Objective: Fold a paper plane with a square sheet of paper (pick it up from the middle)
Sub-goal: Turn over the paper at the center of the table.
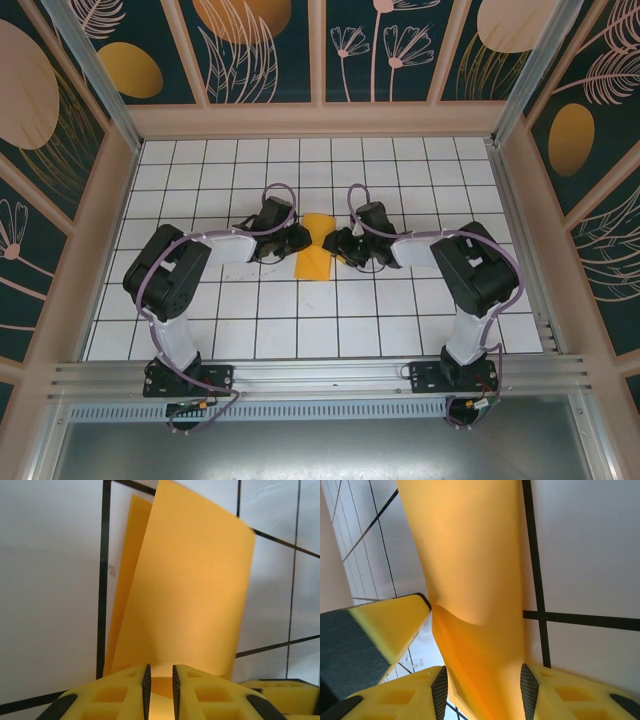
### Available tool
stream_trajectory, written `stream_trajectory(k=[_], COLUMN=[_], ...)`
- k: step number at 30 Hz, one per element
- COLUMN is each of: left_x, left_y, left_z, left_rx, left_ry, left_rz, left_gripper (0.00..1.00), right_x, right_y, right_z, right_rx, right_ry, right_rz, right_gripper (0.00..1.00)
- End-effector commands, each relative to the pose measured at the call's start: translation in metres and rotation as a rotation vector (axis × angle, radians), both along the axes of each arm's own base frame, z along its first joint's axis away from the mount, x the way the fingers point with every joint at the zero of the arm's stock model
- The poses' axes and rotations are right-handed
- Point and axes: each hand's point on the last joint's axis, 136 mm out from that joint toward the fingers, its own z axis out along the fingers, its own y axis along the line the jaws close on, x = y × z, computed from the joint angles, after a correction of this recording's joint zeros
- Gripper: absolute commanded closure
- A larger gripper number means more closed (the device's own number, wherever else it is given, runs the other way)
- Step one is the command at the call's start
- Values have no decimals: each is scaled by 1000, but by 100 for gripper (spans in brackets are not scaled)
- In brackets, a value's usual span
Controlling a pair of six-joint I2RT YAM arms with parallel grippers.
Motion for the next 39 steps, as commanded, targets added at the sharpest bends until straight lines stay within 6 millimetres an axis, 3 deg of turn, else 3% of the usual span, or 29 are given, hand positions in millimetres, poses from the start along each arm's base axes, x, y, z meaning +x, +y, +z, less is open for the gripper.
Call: stream_trajectory(k=[1,16,19,22,27,31,34,39], left_x=[2,1,1,0,1,4,8,11], left_y=[-1,-2,-2,-2,-2,-6,-10,-2], left_z=[-7,-12,-12,-12,-9,4,21,55], left_rx=[8,9,9,7,3,-29,-57,-74], left_ry=[5,13,16,18,11,-8,-41,-127], left_rz=[-16,-21,-21,-22,-20,-13,-15,20], left_gripper=[78,77,76,76,76,76,74,71], right_x=[9,0,-1,-1,0,-4,-6,-3], right_y=[-14,13,18,25,27,26,24,29], right_z=[14,-6,-4,4,9,5,2,24], right_rx=[-102,-9,21,63,86,98,95,134], right_ry=[-43,45,42,18,-8,-20,-25,-87], right_rz=[-43,25,39,61,69,83,81,109], right_gripper=[53,52,54,63,64,68,76,88])
